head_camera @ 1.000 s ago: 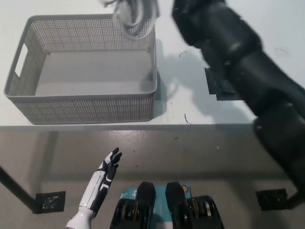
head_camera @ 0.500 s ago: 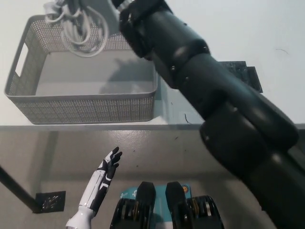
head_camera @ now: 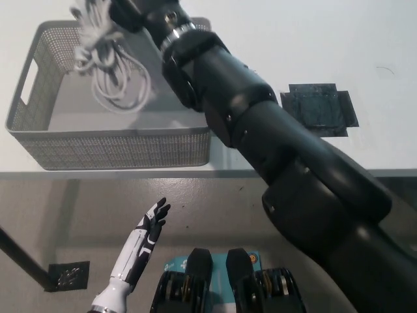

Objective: Use the right hand to pick up a power strip and put it into a container on the left side

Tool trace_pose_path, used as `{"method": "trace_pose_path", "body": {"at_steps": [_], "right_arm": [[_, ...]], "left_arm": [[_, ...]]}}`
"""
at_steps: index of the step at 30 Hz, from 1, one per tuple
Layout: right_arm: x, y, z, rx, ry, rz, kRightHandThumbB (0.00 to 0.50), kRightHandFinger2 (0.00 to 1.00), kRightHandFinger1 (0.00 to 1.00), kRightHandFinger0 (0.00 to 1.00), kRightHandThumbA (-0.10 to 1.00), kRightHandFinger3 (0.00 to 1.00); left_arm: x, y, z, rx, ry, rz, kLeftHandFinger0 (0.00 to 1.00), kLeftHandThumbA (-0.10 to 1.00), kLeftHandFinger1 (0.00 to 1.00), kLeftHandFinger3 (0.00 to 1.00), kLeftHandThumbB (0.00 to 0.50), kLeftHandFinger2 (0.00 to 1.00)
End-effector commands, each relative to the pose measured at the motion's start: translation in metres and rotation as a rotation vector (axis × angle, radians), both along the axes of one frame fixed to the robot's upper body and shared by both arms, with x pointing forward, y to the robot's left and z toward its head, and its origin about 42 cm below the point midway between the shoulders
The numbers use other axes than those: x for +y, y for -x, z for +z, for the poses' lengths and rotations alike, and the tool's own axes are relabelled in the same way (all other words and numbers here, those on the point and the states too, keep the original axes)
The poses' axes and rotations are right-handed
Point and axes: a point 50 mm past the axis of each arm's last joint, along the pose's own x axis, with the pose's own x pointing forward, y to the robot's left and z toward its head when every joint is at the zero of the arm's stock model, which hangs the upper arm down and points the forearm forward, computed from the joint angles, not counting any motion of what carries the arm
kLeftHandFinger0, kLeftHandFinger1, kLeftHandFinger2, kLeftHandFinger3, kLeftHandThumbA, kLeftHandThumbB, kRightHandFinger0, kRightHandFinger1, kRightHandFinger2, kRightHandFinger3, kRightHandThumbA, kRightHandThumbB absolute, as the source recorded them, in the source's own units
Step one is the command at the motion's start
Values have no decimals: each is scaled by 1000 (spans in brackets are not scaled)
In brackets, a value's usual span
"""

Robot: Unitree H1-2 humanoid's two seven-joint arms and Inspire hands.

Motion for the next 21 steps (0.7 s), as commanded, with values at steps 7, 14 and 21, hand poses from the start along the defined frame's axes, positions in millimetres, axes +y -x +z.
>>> {"method": "trace_pose_path", "body": {"at_steps": [7,14,21], "right_arm": [[-21,-18,4,175,71,-188,310,293,0,0,-100,686],[-30,-23,-13,406,15,-256,317,1000,1000,1000,377,1000],[-28,-24,-16,548,212,-282,447,1000,1000,1000,724,1000]], "left_arm": [[-3,-10,20,-97,-13,-36,1000,1000,1000,1000,116,1000],[-5,-14,23,-105,-16,-51,1000,1000,1000,1000,91,1000],[-4,-19,27,-118,-32,-57,1000,1000,1000,1000,97,1000]]}}
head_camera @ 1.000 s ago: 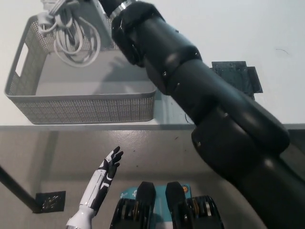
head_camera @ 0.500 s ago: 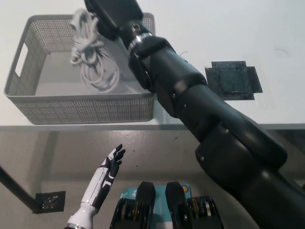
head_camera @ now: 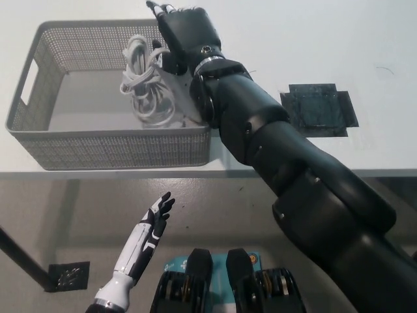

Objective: Use the right hand to pick up a power strip and put it into a container on the left side

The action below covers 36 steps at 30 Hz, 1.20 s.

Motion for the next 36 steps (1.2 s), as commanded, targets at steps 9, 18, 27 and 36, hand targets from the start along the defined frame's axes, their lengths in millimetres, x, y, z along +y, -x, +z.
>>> {"method": "trace_pose_path", "body": {"at_steps": [9,18,27,36], "right_arm": [[-4,-5,49,521,235,157,409,1000,1000,1000,829,1000],[-28,35,187,791,52,482,418,1000,1000,1000,499,1000],[-120,129,346,598,-404,1068,410,1000,1000,1000,1000,1000],[-194,182,397,291,-744,1295,413,1000,1000,1000,1000,1000]], "left_arm": [[1,-10,19,-87,-13,-47,1000,1000,1000,1000,105,1000],[0,-6,13,-65,4,-45,1000,1000,1000,1000,99,1000],[0,-2,8,-61,-27,-32,1000,1000,1000,1000,88,1000],[3,-3,8,-57,-23,-33,1000,1000,1000,1000,82,1000]]}}
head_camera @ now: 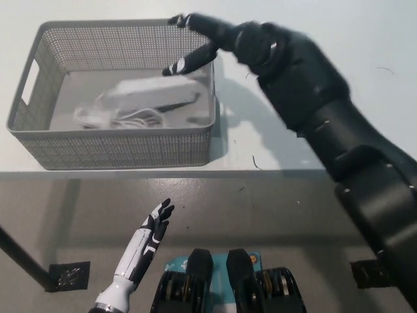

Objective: Use the right hand to pick up a power strip and put it into a container on the left side

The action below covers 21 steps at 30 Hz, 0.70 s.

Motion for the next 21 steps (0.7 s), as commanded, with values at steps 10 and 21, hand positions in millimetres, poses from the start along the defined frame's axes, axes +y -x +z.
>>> {"method": "trace_pose_path", "body": {"at_steps": [10,21], "right_arm": [[-169,241,339,-551,-859,923,376,1000,1000,1000,1000,1000],[-230,329,281,-984,-1054,870,377,1000,1000,1000,1000,1000]], "left_arm": [[1,-5,18,-94,-20,-38,1000,1000,1000,1000,75,1000],[1,-4,15,-84,-13,-29,1000,1000,1000,1000,78,1000]]}}
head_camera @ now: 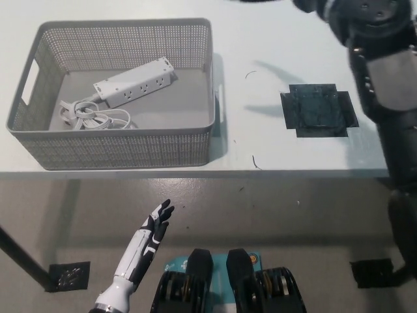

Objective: Use the right hand to pick up a power strip and put it into a container on the left side

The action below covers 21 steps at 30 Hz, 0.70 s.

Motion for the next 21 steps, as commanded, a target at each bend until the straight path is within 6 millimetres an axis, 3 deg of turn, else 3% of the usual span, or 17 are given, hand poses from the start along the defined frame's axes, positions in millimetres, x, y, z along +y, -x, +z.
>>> {"method": "trace_pose_path", "body": {"at_steps": [1,5,6,8,9,10,11,12,13,14,15,16,17,18,19,21], "right_arm": [[-130,314,216,-1137,-578,545,393,1000,1000,1000,1000,1000],[-130,340,178,-1286,-607,499,392,1000,1000,1000,1000,1000],[-126,345,165,-1325,-614,472,373,1000,1000,1000,1000,1000],[-120,350,142,-1409,-570,400,313,1000,1000,1000,881,1000],[-118,352,134,-1440,-547,361,311,1000,1000,1000,861,1000],[-116,352,126,-1449,-537,334,324,1000,1000,1000,809,1000],[-102,354,102,-1499,-521,203,385,1000,1000,1000,734,1000],[-96,354,93,-1507,-508,166,386,1000,1000,1000,728,1000],[-87,350,72,-1547,-477,39,355,1000,1000,1000,830,1000],[-74,344,43,-1531,-428,-90,344,1000,1000,1000,831,1000],[-67,343,23,-1475,-456,-105,347,1000,1000,1000,958,1000],[-58,345,9,-1471,-494,-127,207,1000,1000,1000,899,1000],[-53,348,3,-1502,-456,-104,245,1000,1000,1000,961,1000],[-52,350,1,-1513,-437,-91,246,1000,1000,1000,965,1000],[-51,350,-5,-1546,-365,-158,384,1000,1000,1000,1000,1000],[-44,347,-17,-1566,-414,-186,401,1000,1000,1000,1000,1000]], "left_arm": [[1,-4,16,-90,-12,-27,1000,1000,1000,1000,74,1000],[0,-1,13,-78,-7,-23,1000,1000,1000,1000,80,1000],[-1,0,11,-74,-9,-22,1000,1000,1000,1000,77,1000],[-2,2,10,-69,-7,-20,1000,1000,1000,1000,77,1000],[-2,3,8,-65,-5,-20,1000,1000,1000,1000,77,1000],[-3,5,7,-60,-5,-19,1000,1000,1000,1000,75,1000],[-3,6,5,-55,-3,-16,1000,1000,1000,1000,74,1000],[-3,6,5,-53,-2,-15,1000,1000,1000,1000,75,1000],[-2,6,5,-53,-5,-17,1000,1000,1000,1000,75,1000],[-2,6,5,-53,-9,-17,1000,1000,1000,1000,74,1000],[-2,6,4,-50,-6,-18,1000,1000,1000,1000,75,1000],[-2,6,3,-46,-2,-19,1000,1000,1000,1000,75,1000],[-2,5,3,-46,-1,-19,1000,1000,1000,1000,74,1000],[-2,5,3,-46,-1,-19,1000,1000,1000,1000,74,1000],[-2,8,1,-40,-3,-19,1000,1000,1000,1000,73,1000],[-3,11,-1,-31,-1,-18,1000,1000,1000,1000,71,1000]]}}
